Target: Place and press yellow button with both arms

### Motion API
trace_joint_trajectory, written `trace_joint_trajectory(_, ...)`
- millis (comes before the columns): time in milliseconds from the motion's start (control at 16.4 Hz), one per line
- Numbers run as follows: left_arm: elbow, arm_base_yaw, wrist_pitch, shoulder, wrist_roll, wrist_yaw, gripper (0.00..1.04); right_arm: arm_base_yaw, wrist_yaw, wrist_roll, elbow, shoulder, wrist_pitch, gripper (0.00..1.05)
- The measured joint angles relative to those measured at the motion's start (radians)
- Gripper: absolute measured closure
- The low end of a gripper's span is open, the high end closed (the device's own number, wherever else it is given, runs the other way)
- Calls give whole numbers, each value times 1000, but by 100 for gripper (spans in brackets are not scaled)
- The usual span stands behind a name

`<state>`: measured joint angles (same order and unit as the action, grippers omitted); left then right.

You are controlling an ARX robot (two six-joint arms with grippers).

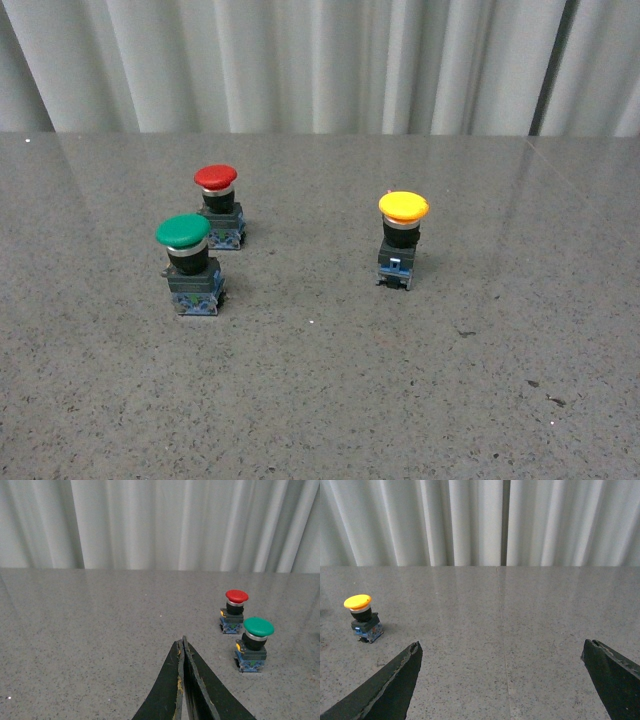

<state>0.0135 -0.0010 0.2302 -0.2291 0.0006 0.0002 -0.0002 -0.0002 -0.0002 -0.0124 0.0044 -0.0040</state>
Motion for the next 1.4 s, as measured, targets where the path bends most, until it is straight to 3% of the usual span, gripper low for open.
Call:
trace_joint_trajectory(244, 0, 0, -58, 58, 0, 0, 101, 0, 0, 0, 0, 0, 0, 7)
trace_joint_trajectory(366, 1, 0, -245, 205, 0, -1, 101, 0, 0, 0, 0, 0, 0, 7)
trace_joint_trajectory(914, 1, 0, -234, 218, 0, 0, 98, 0, 0, 0, 0, 0, 0, 7)
trace_joint_trajectory(1401, 1, 0, -234, 218, 0, 0, 9, 0, 0, 0, 0, 0, 0, 7)
